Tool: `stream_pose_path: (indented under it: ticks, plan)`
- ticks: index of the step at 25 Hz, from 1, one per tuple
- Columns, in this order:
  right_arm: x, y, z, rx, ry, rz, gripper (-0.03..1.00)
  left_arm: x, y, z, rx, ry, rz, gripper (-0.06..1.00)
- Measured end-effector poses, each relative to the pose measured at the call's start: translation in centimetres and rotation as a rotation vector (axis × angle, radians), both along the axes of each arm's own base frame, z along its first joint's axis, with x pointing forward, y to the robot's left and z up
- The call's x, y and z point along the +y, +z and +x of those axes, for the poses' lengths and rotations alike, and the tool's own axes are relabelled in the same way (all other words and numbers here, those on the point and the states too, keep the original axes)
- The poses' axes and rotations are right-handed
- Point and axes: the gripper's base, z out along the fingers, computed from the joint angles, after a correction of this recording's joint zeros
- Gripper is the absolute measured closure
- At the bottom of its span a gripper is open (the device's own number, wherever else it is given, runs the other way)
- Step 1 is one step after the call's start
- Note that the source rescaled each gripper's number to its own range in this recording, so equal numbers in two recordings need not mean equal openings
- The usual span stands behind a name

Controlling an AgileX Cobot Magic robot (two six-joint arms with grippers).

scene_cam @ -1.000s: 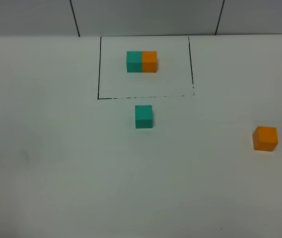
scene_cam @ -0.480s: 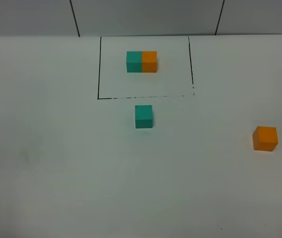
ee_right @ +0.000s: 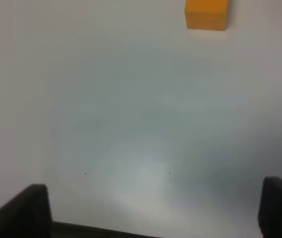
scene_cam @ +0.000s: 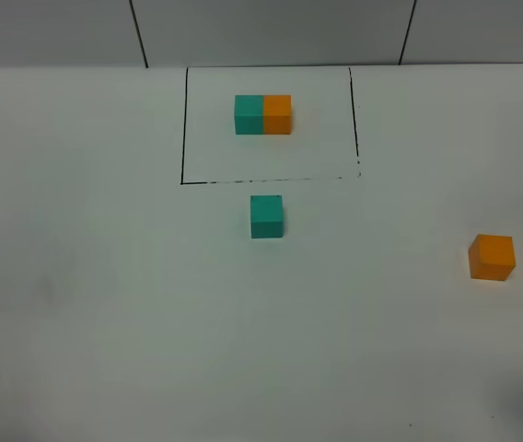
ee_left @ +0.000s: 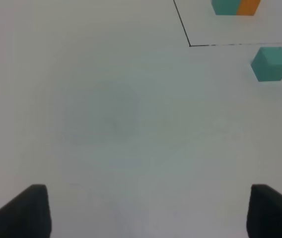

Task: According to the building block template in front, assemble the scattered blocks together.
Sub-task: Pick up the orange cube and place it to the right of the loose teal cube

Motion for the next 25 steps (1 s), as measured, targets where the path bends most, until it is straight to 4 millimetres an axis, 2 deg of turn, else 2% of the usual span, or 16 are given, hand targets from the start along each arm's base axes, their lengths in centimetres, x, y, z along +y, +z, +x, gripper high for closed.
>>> stream_pose_path:
  ticks: [4,7,11,18,25]
  plan:
    - [0.3,-1.1,5.0,0.123,0.001,-0.014,0.14,0.0,0.0,0.0,0.0,0.0,0.0,0.25]
    - [0.6,-2.9,8.8,0.179,-0.011,-0.023,0.14,0.0,0.0,0.0,0.0,0.0,0.0,0.25]
    - [0.9,-5.2,12.6,0.193,-0.02,-0.043,0.14,0.0,0.0,0.0,0.0,0.0,0.0,0.25]
    - [1.2,-9.0,17.0,0.236,-0.012,-0.083,0.14,0.0,0.0,0.0,0.0,0.0,0.0,0.26]
    - [1.3,-10.9,19.4,0.252,-0.007,-0.099,0.14,0.0,0.0,0.0,0.0,0.0,0.0,0.26]
